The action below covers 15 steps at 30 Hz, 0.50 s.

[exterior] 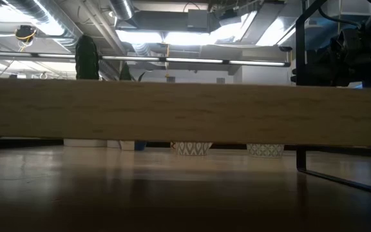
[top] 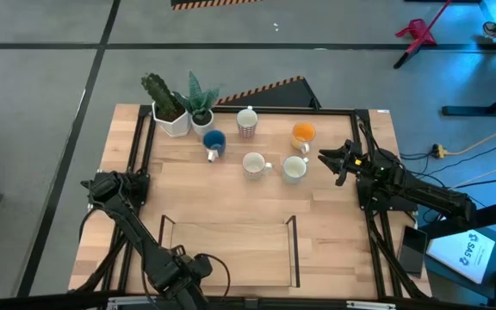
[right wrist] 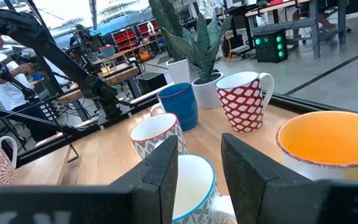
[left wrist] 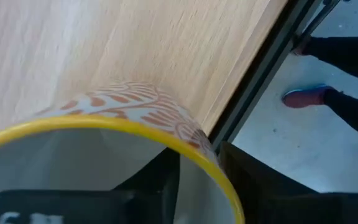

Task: Place coffee mugs
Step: Put the yellow patterned mug on the shelf, then put the blue mug on the shelf

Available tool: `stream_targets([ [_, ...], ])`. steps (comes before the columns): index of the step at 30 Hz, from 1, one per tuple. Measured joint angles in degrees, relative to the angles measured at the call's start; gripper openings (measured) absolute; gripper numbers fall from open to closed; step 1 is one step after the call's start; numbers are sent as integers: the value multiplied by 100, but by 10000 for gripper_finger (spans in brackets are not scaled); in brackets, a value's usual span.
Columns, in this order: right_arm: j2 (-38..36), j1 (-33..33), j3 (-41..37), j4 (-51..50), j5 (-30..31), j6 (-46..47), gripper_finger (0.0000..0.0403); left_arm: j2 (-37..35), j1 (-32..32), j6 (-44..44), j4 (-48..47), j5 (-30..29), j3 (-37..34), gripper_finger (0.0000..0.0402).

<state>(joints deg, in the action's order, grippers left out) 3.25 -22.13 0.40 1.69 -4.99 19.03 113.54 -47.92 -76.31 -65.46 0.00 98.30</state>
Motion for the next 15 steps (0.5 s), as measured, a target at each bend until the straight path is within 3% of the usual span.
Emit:
stream_targets([
  [7, 1, -2, 0, 1, 0, 0, 111, -7, 0, 159, 23, 217, 98, 147],
  [15, 1, -1, 0, 0, 0, -2, 111, -11, 2, 254, -370, 213, 501, 153],
])
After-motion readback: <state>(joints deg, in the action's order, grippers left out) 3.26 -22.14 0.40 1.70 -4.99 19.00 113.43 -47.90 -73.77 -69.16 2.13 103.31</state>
